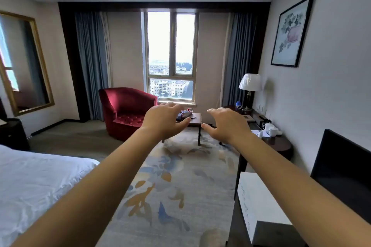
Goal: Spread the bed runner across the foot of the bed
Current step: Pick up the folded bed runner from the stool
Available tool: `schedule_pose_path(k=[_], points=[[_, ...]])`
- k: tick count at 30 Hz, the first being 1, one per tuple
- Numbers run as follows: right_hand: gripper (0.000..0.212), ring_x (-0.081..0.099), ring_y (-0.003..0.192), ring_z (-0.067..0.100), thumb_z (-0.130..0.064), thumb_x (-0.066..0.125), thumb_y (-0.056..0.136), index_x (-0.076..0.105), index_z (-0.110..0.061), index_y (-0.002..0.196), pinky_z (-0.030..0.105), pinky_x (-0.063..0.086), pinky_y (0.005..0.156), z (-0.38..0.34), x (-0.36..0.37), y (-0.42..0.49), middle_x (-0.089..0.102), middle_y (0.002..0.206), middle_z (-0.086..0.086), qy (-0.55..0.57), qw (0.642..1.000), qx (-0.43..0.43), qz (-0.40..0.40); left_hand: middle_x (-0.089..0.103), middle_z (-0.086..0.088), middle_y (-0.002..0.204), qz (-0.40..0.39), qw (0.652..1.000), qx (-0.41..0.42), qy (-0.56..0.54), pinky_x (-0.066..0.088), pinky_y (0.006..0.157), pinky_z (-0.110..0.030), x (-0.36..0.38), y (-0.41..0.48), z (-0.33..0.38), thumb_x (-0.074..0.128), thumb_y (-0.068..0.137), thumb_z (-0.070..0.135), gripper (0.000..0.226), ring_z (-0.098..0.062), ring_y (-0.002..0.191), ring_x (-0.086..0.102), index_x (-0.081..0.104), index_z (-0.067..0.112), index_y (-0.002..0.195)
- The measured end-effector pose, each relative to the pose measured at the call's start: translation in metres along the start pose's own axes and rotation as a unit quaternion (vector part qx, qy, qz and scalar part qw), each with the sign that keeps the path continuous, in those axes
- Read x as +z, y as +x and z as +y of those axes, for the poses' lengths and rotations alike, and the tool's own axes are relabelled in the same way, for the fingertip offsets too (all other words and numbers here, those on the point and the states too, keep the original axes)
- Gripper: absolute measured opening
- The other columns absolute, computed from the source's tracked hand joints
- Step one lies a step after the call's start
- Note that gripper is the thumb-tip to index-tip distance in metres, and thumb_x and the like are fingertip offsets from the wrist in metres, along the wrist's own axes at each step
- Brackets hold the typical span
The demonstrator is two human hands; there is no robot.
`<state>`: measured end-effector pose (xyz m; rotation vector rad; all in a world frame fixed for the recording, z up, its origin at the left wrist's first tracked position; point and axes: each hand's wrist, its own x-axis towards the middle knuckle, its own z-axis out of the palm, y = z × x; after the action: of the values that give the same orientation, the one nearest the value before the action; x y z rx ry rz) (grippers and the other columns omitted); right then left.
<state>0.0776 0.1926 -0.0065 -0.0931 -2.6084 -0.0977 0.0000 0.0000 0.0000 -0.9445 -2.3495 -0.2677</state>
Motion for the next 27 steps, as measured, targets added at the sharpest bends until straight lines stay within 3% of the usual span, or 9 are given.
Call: schedule_pose_path(k=[4, 15, 27], points=[[0.062, 0.054, 0.117, 0.022, -0.059, 0.047, 0.086, 0.044, -0.023, 0.137, 0.036, 0.048, 0.087, 0.015, 0.017, 0.022, 0.059, 0.127, 0.003, 0.001, 1.000, 0.006, 0.009, 0.063, 0.001, 0.109, 0.006, 1.000, -0.007, 0.013, 0.040, 0.073, -0.030, 0.019, 0.025, -0.008, 0.042, 0.087, 0.058, 0.044, -0.020, 0.102, 0.058, 0.055, 0.029, 0.117], [0.060, 0.054, 0.115, 0.020, -0.059, 0.048, 0.085, 0.046, -0.028, 0.136, 0.035, 0.049, 0.083, 0.036, 0.094, 0.149, 0.060, 0.124, 0.000, -0.010, 1.000, 0.003, 0.020, 0.063, 0.005, 0.118, 0.043, 0.999, 0.009, -0.021, 0.047, 0.083, -0.033, 0.102, 0.129, -0.080, 0.043, 0.087, 0.058, 0.044, -0.017, 0.109, 0.056, 0.055, 0.031, 0.120], [0.060, 0.057, 0.111, 0.020, -0.062, 0.046, 0.085, 0.048, -0.026, 0.133, 0.035, 0.050, 0.082, 0.064, 0.181, 0.315, 0.062, 0.121, 0.002, -0.028, 0.999, 0.022, 0.029, 0.061, 0.002, 0.121, 0.020, 0.999, 0.011, -0.031, 0.041, 0.076, -0.030, 0.203, 0.272, -0.179, 0.042, 0.090, 0.058, 0.048, -0.018, 0.109, 0.056, 0.053, 0.028, 0.126]])
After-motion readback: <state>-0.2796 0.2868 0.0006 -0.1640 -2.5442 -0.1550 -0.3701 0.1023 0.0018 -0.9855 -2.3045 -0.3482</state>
